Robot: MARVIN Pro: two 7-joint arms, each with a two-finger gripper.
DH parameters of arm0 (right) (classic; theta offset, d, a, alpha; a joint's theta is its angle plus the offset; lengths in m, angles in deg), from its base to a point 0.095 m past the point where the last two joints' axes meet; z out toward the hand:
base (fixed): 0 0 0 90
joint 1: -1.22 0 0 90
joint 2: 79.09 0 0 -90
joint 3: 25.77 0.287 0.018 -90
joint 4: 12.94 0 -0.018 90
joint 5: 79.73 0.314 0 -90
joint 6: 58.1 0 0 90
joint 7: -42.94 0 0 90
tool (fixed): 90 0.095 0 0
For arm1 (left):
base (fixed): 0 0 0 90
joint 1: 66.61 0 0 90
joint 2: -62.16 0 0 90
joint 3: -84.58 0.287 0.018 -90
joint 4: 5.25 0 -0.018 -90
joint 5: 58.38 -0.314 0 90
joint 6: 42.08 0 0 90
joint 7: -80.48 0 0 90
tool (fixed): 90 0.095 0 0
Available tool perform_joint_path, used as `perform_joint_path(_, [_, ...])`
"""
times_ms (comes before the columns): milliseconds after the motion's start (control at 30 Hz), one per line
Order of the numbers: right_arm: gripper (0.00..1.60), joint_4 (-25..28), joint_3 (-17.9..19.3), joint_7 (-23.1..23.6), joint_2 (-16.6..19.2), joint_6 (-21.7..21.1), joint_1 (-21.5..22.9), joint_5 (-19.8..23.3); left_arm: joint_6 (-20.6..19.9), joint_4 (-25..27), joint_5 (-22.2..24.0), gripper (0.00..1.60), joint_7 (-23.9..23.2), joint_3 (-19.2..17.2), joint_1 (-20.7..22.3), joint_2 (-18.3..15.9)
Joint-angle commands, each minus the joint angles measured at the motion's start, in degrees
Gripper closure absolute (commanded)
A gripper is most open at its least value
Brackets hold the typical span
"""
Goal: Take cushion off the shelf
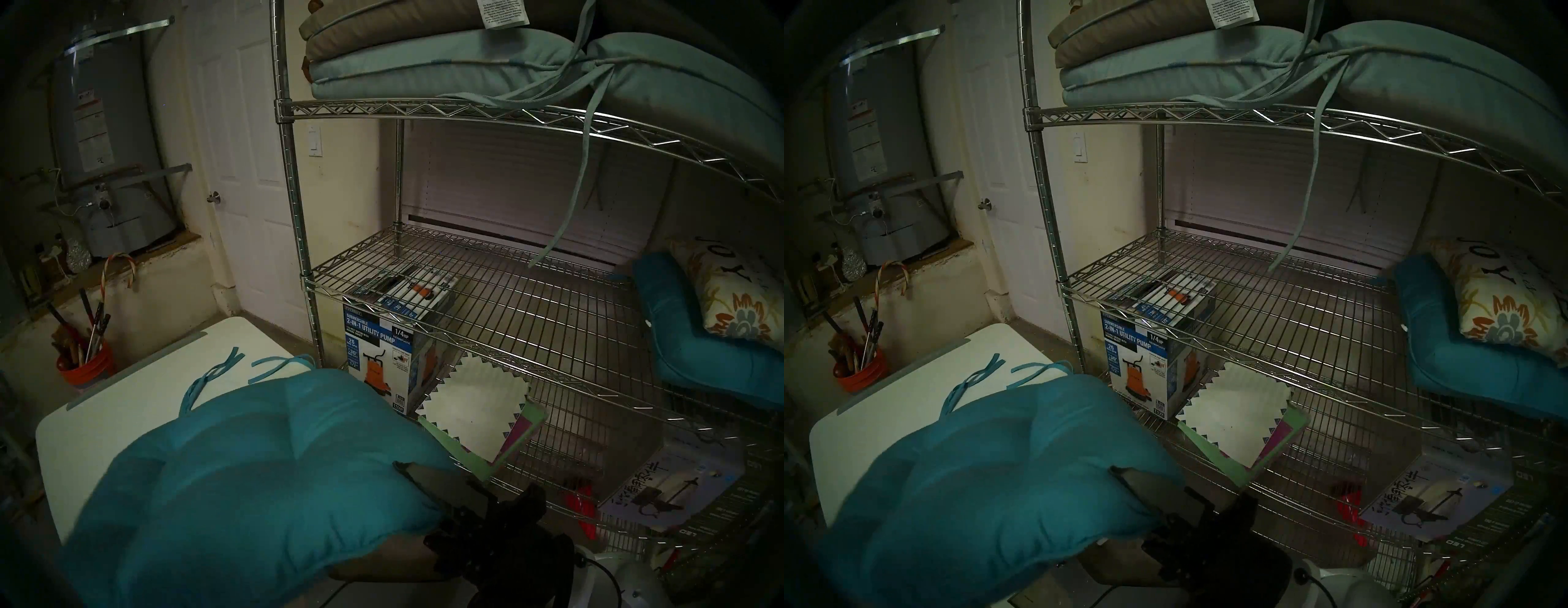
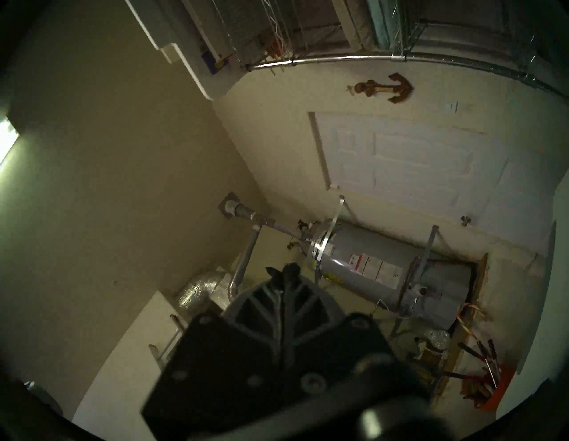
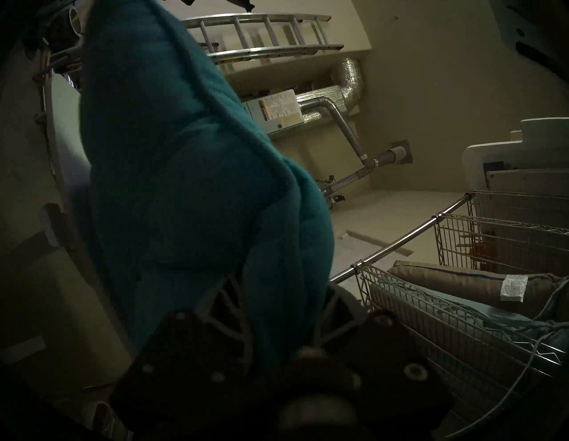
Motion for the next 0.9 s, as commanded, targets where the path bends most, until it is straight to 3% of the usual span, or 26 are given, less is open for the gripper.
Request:
perform_joint_path(0, [1.6,-0.13,-1.34,-2.43,-0.8,-0.01,2.35,-0.11,-1.85,1.01,4.82,1.6,-4.34,0.66,-0.46,-0.03])
perform_joint_path(500, [1.6,-3.38,-4.07,-3.44,-1.34,-0.01,5.84,-2.73,-4.18,4.87,8.74,1.6,-12.23,3.12,-0.46,-0.03])
perform_joint_path(800, [1.6,-5.15,-7.54,-3.43,1.39,-0.01,10.03,-3.84,-4.42,6.46,9.67,1.6,-14.53,4.25,-0.46,-0.03])
perform_joint_path(867, [1.6,-5.6,-8.27,-3.52,2.05,-0.01,10.87,-3.98,-4.54,6.77,9.79,1.38,-14.87,4.4,-0.46,-0.03])
